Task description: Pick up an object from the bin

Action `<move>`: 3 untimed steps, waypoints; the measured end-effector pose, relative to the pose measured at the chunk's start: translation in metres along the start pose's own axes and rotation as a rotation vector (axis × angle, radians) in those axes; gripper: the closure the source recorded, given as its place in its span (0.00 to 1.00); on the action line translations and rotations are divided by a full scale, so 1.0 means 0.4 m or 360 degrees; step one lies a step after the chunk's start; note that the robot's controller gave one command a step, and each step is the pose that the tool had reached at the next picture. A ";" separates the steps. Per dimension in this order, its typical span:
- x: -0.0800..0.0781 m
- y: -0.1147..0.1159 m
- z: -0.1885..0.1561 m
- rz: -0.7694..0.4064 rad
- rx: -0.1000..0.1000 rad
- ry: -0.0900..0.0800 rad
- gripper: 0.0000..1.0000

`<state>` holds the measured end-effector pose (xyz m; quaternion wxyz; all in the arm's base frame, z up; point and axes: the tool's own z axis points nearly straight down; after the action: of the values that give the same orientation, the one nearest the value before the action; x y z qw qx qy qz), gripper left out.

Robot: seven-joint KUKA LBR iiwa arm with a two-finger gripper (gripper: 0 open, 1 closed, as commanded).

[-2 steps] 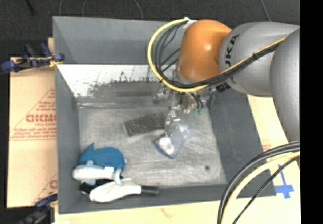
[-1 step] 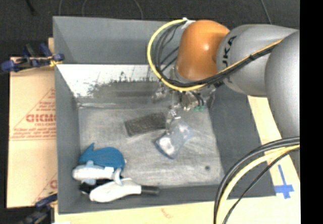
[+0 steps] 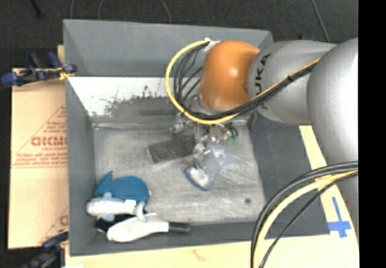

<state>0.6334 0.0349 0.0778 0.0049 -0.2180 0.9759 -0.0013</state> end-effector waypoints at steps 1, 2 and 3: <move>-0.067 0.098 -0.005 -0.0187 -0.0008 0.0006 1.00; -0.067 0.098 -0.005 -0.0186 -0.0009 0.0006 1.00; -0.040 0.063 -0.082 -0.0191 -0.0008 0.0012 1.00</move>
Offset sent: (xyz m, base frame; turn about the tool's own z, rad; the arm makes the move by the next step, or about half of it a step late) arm 0.0000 0.0000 0.0000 0.0000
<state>0.6368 0.0644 0.1105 0.0004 -0.2762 0.9611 0.0000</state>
